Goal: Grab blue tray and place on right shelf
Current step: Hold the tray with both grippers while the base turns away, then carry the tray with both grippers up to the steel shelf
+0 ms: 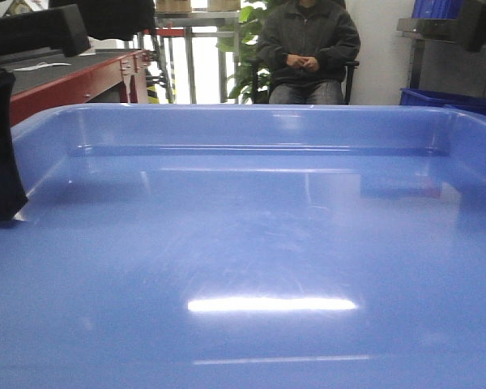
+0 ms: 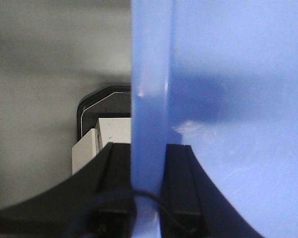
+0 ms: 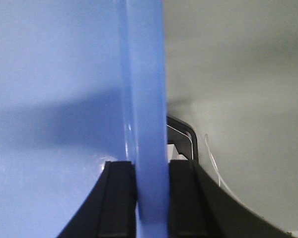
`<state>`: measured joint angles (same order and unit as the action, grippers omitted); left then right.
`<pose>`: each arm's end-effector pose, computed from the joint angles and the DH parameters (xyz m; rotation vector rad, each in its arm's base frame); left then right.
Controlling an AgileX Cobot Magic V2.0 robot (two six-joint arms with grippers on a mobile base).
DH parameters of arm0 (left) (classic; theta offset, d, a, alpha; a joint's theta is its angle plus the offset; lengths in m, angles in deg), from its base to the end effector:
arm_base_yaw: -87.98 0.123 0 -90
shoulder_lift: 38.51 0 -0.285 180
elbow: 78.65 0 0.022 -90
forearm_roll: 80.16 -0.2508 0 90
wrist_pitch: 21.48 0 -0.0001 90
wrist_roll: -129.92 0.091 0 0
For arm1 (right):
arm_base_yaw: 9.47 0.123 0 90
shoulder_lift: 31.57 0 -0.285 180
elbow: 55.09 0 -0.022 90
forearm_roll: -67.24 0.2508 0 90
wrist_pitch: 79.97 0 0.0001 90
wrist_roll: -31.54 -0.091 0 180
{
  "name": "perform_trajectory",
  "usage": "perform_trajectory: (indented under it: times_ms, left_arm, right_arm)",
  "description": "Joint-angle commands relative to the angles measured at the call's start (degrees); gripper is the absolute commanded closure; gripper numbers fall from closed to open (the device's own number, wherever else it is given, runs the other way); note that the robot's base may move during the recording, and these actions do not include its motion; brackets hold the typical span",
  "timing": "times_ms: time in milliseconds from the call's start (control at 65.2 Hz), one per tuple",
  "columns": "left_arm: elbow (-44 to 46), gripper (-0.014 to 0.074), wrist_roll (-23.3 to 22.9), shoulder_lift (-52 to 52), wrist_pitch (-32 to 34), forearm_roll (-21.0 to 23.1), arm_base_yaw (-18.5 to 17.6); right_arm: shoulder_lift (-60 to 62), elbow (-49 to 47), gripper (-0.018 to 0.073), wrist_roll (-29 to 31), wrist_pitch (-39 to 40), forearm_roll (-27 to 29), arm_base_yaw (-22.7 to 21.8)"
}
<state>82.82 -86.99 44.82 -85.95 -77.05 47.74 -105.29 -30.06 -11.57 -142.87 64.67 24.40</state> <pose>0.1790 -0.1573 0.2877 0.0604 2.9735 -0.2825 0.1680 0.1084 0.2938 0.2100 2.8469 0.2387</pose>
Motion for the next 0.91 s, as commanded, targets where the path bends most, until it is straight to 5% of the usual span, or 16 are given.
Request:
perform_trajectory:
  times_ms: [0, 890]
  left_arm:
    - [1.26, 0.0645, -0.23, -1.45, -0.4, 0.07, -0.56]
    - [1.26, 0.0645, -0.23, -1.45, -0.51, 0.11, -0.56]
  right_arm:
    - [1.34, -1.66, 0.0365, -0.67, 2.42, -0.78, -0.04]
    - [1.34, -1.66, 0.0365, -0.67, 2.42, -0.78, -0.04]
